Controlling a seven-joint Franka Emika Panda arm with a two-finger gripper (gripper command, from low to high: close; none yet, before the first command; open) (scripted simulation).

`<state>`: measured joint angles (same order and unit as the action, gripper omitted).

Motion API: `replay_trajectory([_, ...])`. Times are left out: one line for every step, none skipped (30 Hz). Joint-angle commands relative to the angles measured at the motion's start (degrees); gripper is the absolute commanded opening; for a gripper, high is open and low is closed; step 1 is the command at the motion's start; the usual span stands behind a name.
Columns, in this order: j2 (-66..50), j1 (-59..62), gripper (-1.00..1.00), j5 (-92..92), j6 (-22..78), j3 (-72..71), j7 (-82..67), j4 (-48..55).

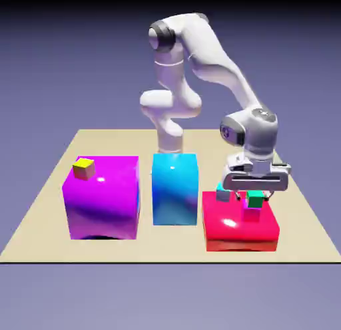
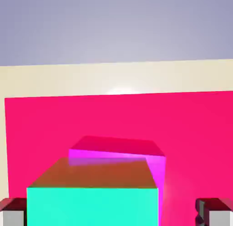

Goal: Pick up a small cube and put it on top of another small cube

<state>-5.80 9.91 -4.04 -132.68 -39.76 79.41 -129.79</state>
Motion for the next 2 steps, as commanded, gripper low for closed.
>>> replay_trajectory([2.08, 0.53, 1.00, 2.00, 2.24, -0.54, -1.41, 0.67])
replay_trajectory([2.53, 0.63, 1.00, 2.43, 2.73, -0.66, -1.72, 0.82])
